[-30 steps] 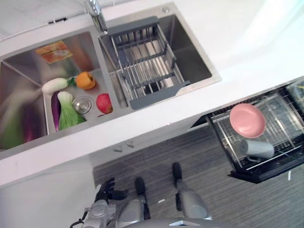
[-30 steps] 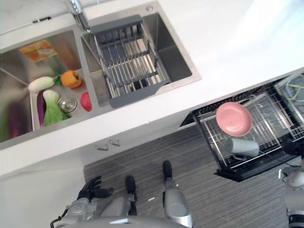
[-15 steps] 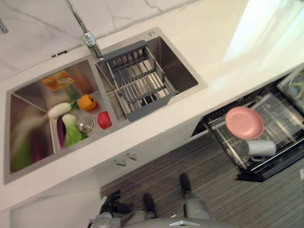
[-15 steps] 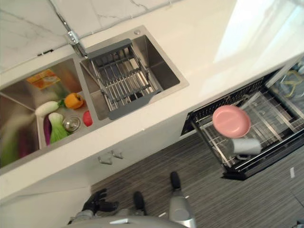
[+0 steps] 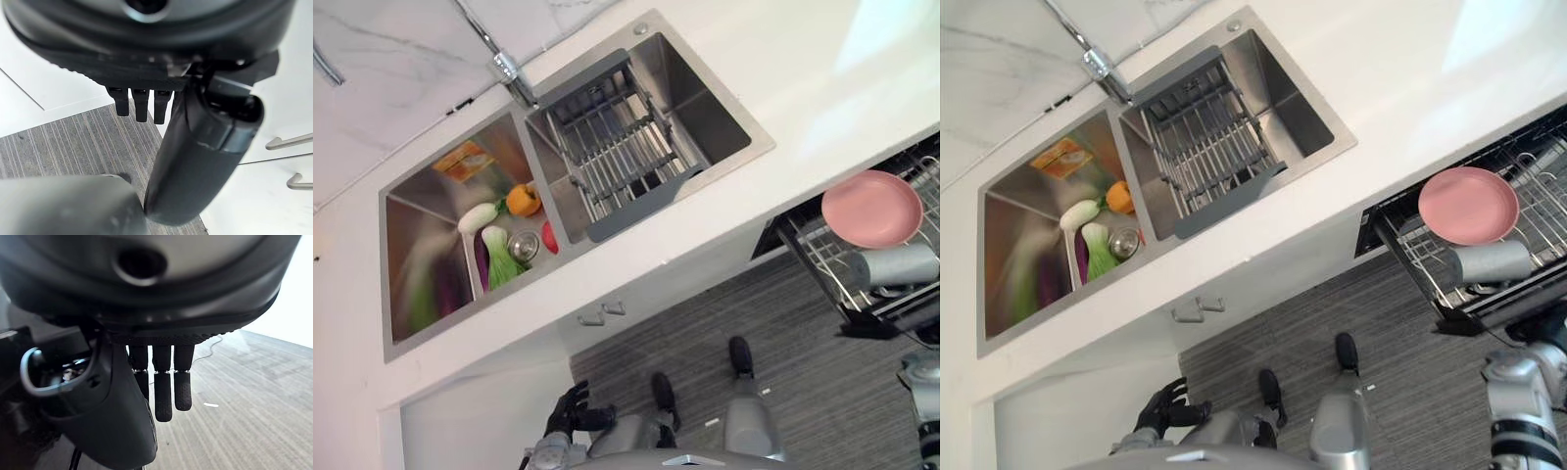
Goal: Place the dishes in the dishwasher.
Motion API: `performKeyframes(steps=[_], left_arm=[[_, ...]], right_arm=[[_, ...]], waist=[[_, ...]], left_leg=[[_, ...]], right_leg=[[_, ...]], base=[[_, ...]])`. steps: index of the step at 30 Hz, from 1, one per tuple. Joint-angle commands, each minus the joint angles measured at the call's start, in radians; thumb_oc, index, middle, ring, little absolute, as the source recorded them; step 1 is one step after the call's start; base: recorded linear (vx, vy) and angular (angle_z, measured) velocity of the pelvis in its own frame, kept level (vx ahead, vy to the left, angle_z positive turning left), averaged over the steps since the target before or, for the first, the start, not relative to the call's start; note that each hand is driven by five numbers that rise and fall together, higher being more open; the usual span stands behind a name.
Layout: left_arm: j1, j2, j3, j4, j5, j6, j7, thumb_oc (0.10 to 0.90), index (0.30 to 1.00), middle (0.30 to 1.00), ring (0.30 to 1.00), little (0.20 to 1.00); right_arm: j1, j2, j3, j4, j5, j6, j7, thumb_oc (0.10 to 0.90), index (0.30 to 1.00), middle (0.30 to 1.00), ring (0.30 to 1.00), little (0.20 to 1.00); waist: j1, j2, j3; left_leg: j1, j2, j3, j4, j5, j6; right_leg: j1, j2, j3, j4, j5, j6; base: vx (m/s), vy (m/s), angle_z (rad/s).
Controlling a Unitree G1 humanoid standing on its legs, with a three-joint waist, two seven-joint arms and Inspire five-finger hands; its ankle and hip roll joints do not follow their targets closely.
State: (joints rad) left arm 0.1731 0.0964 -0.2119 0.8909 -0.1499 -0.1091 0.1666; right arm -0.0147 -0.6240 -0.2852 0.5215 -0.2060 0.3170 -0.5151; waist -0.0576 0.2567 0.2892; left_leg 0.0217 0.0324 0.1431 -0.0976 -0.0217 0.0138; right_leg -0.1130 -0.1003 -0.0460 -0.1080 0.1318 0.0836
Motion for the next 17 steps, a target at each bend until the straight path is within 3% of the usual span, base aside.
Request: performKeyframes(steps=[1, 2, 3, 4, 8, 9, 11, 12, 17], left_arm=[[-0.052, 0.097, -0.068, 0.098, 0.023, 0.008, -0.026, 0.8, 0.9, 0.9, 0.9, 0.9], [-0.053, 0.096, -0.063, 0.098, 0.001, 0.005, -0.045, 0.8, 0.9, 0.9, 0.9, 0.9], [-0.053, 0.096, -0.063, 0.098, 0.001, 0.005, -0.045, 0.8, 0.9, 0.9, 0.9, 0.9], [-0.06, 0.102, -0.035, 0.104, -0.06, 0.0, -0.112, 0.8, 0.9, 0.9, 0.9, 0.9], [-0.078, 0.107, 0.015, 0.139, -0.112, 0.011, -0.143, 0.8, 0.9, 0.9, 0.9, 0.9], [-0.095, 0.102, 0.054, 0.173, -0.132, 0.01, -0.158, 0.8, 0.9, 0.9, 0.9, 0.9], [-0.105, 0.093, 0.086, 0.197, -0.14, 0.012, -0.173, 0.8, 0.9, 0.9, 0.9, 0.9], [-0.106, 0.075, 0.116, 0.241, -0.137, 0.005, -0.185, 0.8, 0.9, 0.9, 0.9, 0.9], [-0.108, 0.037, 0.153, 0.303, -0.15, -0.004, -0.202, 0.8, 0.9, 0.9, 0.9, 0.9]], right_arm=[[-0.247, -0.075, 0.083, -0.134, -0.117, -0.166, 0.012, 0.4, 0.3, 0.3, 0.3, 0.3], [-0.261, -0.073, 0.102, -0.09, -0.111, -0.174, 0.017, 0.482, 0.422, 0.422, 0.422, 0.422], [-0.261, -0.073, 0.102, -0.09, -0.111, -0.174, 0.017, 0.482, 0.422, 0.422, 0.422, 0.422], [-0.299, -0.071, 0.14, -0.029, -0.098, -0.166, 0.035, 0.8, 0.9, 0.9, 0.9, 0.9], [-0.291, -0.025, 0.176, 0.013, -0.093, -0.182, 0.048, 0.8, 0.9, 0.9, 0.9, 0.9], [-0.258, 0.008, 0.208, 0.022, -0.109, -0.203, 0.058, 0.8, 0.9, 0.9, 0.9, 0.9], [-0.192, 0.071, 0.244, 0.028, -0.111, -0.246, 0.055, 0.8, 0.9, 0.9, 0.9, 0.9], [-0.111, 0.127, 0.278, 0.034, -0.128, -0.305, 0.037, 0.8, 0.9, 0.9, 0.9, 0.9], [0.011, 0.243, 0.367, 0.159, -0.113, -0.376, -0.01, 0.8, 0.9, 0.9, 0.9, 0.9]], waist=[[0.105, -0.032, -0.07], [0.127, -0.036, -0.083], [0.127, -0.036, -0.083], [0.153, -0.052, -0.104], [0.169, -0.081, -0.122], [0.184, -0.11, -0.138], [0.19, -0.139, -0.151], [0.192, -0.167, -0.16], [0.183, -0.205, -0.176]], left_leg=[[-0.044, -0.002, -0.134, 0.01, 0.036, -0.089], [-0.045, -0.003, -0.15, 0.01, 0.04, -0.092], [-0.045, -0.003, -0.15, 0.01, 0.04, -0.092], [-0.048, -0.004, -0.189, 0.01, 0.053, -0.097], [-0.048, -0.003, -0.223, 0.01, 0.061, -0.103], [-0.047, -0.004, -0.25, 0.01, 0.063, -0.106], [-0.046, -0.005, -0.272, 0.01, 0.066, -0.11], [-0.041, -0.004, -0.277, 0.01, 0.064, -0.112], [-0.035, -0.004, -0.281, 0.01, 0.059, -0.114]], right_leg=[[0.081, -0.018, -0.126, 0.041, -0.133, 0.033], [0.093, -0.021, -0.148, 0.037, -0.134, 0.032], [0.093, -0.021, -0.148, 0.037, -0.134, 0.032], [0.12, -0.021, -0.189, 0.032, -0.141, 0.026], [0.143, -0.018, -0.225, 0.03, -0.149, 0.021], [0.164, -0.016, -0.256, 0.028, -0.155, 0.017], [0.184, -0.017, -0.291, 0.026, -0.162, 0.014], [0.199, -0.015, -0.305, 0.026, -0.165, 0.014], [0.212, -0.007, -0.309, 0.023, -0.17, 0.015]], base=[[0.04, -0.094, 0.58], [0.01, -0.066, 0.41], [0.04, -0.094, 0.68], [0.03, -0.067, 0.64], [0.04, -0.073, 0.73], [0.09, -0.089, 0.36], [0.11, -0.089, 0.67], [0.09, -0.056, 0.94], [0.03, -0.005, 0.18]])
